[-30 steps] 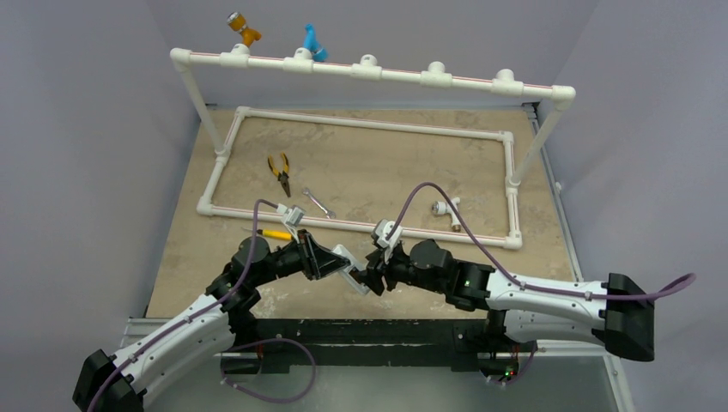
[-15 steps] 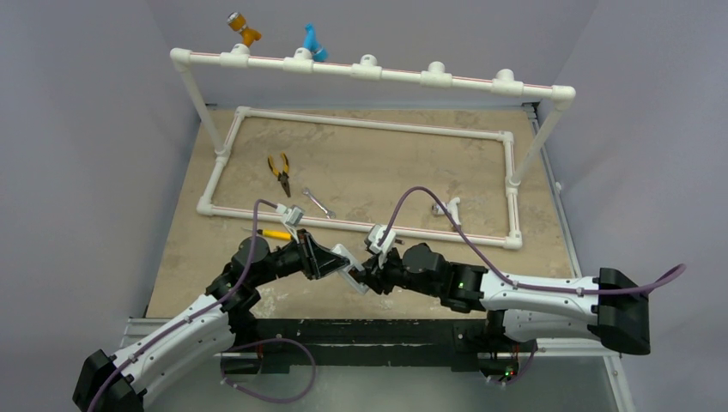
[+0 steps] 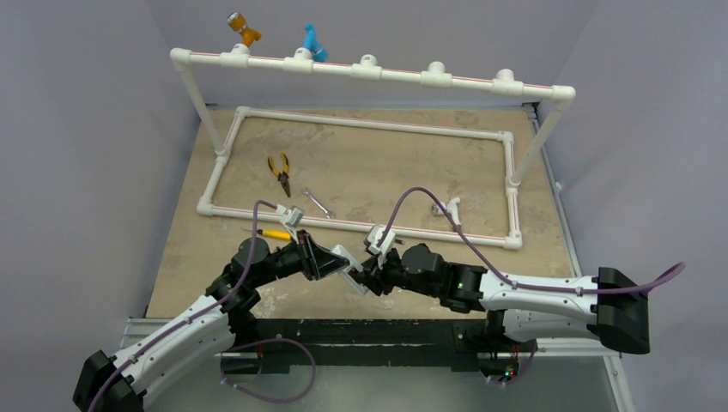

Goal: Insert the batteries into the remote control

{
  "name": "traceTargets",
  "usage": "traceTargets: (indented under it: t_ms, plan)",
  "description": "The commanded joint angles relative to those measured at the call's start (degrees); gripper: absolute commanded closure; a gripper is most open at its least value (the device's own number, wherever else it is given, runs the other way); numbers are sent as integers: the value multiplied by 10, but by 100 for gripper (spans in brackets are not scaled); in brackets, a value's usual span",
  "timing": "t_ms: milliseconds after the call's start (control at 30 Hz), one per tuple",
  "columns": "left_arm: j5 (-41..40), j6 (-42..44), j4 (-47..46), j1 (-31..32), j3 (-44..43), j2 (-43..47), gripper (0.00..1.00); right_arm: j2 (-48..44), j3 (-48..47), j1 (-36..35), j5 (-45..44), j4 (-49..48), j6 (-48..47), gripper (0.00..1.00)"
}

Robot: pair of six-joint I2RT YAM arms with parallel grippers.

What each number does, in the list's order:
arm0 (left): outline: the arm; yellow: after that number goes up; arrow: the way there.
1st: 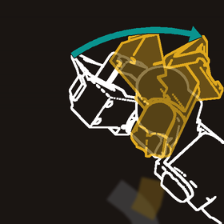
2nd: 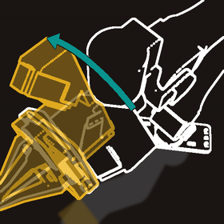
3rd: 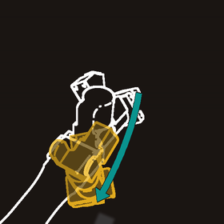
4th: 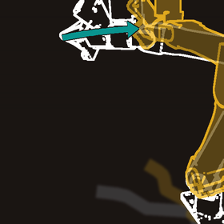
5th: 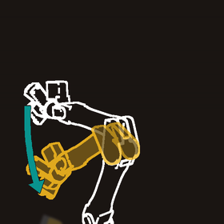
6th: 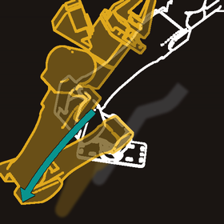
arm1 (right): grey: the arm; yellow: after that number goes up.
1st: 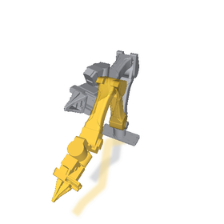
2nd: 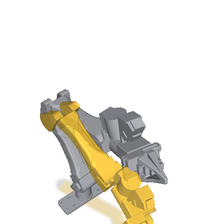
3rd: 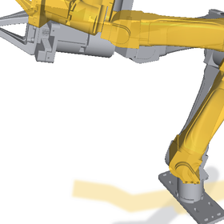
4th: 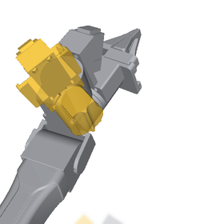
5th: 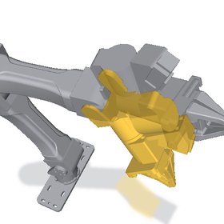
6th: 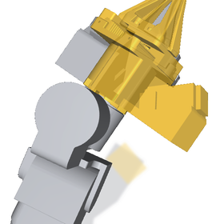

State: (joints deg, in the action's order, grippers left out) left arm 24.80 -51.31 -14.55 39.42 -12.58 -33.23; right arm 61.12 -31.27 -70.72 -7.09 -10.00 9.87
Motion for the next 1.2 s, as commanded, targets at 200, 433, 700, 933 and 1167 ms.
traceTargets:
  t_ms: [200, 433, 700, 933, 1167]
  plan:
    - [-23, -10, 21, 3, -2, 2, 100, -68, -14, 0, -7, -15, -29, 42]
    - [-29, -33, 21, 3, 25, 7, 100, -176, -16, 32, -93, 89, -129, 25]
    - [-25, -43, 31, 3, 30, 37, 100, -93, -41, 193, -26, 176, -127, 27]
    - [-6, -44, 30, 2, 35, 77, 100, 56, -85, 215, 9, 168, -149, 33]
    - [-9, -38, 64, 2, 39, 140, 100, 140, -117, 244, 23, 152, -171, 40]
